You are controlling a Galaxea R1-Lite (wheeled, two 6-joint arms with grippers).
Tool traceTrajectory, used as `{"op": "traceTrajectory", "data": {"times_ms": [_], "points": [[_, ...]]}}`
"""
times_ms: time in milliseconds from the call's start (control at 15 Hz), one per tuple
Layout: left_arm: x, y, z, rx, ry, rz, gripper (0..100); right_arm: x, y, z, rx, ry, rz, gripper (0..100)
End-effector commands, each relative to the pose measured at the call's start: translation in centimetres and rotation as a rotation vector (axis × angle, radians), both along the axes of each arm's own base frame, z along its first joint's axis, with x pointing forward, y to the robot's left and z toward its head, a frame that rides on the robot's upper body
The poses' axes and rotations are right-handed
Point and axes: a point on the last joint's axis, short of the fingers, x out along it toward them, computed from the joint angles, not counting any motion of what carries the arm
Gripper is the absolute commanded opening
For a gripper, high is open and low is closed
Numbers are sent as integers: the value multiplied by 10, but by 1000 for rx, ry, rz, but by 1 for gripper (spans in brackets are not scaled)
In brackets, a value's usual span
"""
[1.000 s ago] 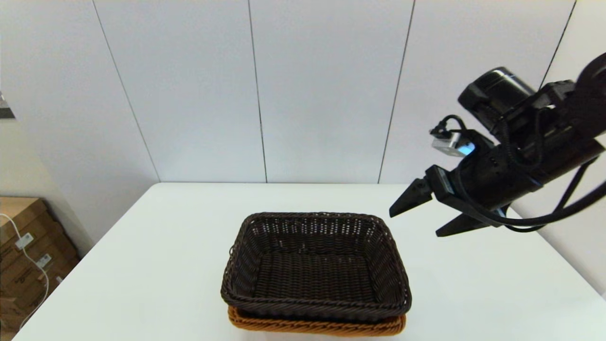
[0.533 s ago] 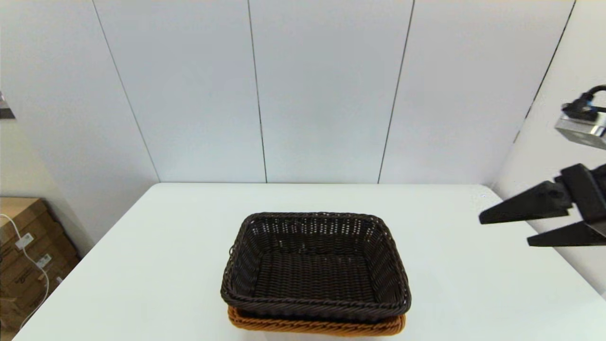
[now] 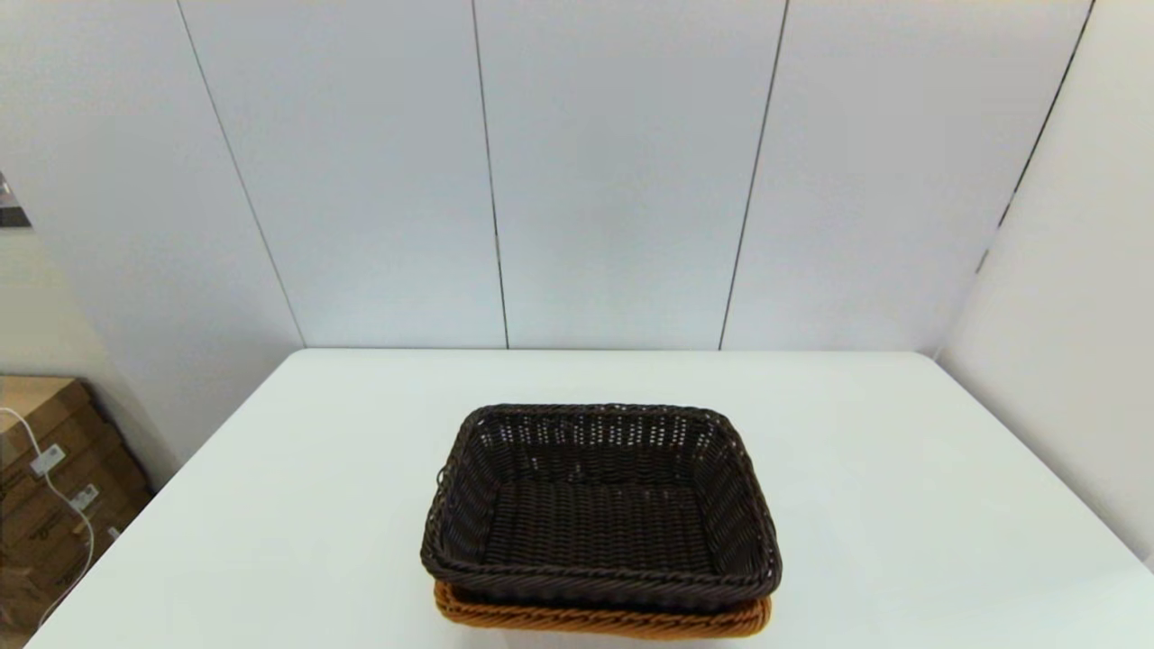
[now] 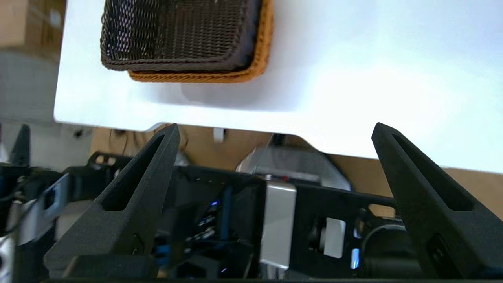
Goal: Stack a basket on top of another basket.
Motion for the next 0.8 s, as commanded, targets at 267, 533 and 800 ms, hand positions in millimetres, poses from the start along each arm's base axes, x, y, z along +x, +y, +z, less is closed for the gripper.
{"op": "traceTrajectory", "data": {"times_ms": [267, 533, 800], "points": [[0, 0, 0, 1, 2, 1, 100, -84, -12, -52, 2, -176, -144, 100], [0, 0, 0, 1, 2, 1, 100, -98, -9, -71, -2, -209, -191, 100], [0, 0, 0, 1, 2, 1, 100, -114, -5, -99, -54, -288, -218, 100]]}}
